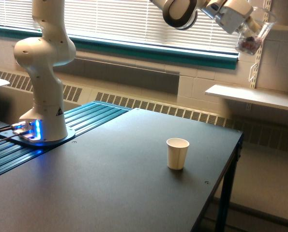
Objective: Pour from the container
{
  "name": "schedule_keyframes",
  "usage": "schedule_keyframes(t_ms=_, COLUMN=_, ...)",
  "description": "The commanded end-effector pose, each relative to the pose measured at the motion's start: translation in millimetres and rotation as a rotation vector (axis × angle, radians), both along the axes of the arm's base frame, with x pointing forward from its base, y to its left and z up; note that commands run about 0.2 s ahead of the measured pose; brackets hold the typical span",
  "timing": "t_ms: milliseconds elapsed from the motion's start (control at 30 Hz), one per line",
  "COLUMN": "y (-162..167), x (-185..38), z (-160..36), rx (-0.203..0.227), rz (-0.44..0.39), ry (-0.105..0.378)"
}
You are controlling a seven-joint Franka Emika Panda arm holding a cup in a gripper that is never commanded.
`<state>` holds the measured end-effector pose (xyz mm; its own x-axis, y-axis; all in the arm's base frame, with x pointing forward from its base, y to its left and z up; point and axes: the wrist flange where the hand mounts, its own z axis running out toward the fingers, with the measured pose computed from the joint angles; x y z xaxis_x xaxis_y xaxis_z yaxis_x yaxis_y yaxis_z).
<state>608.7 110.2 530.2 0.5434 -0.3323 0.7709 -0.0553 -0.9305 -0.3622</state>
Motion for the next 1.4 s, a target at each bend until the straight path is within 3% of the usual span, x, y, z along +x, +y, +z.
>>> schedule_keyframes(t_ms=33, y=17.2, x=-1.6, z=-11.8, rx=-0.105, rz=0.079, ry=0.092)
schedule_keyframes(t_ms=333, y=4.9, x=-10.8, z=-36.4, rx=-0.191, rz=0.104, ry=0.262)
schedule_keyframes(t_ms=367, y=0.2, x=-12.6, z=-40.3, rx=-0.190, rz=0.099, ry=0.287)
schedule_keyframes(t_ms=433, y=-14.4, x=-16.4, z=-47.6, rx=-0.135, rz=0.064, ry=0.342)
schedule_keyframes(t_ms=633, y=-38.9, x=-35.5, z=-64.8, rx=-0.121, rz=-0.016, ry=0.478)
schedule_keyframes(t_ms=833, y=-65.8, x=-56.0, z=-67.8, rx=-0.139, rz=-0.108, ry=0.496)
schedule_keyframes(t_ms=967, y=-87.7, x=-67.9, z=-72.3, rx=-0.105, rz=-0.156, ry=0.521)
schedule_keyframes(t_ms=1200, y=-110.3, x=-86.2, z=-84.8, rx=-0.151, rz=-0.232, ry=0.579)
schedule_keyframes(t_ms=1400, y=-122.6, x=-97.5, z=-100.2, rx=-0.138, rz=-0.281, ry=0.629)
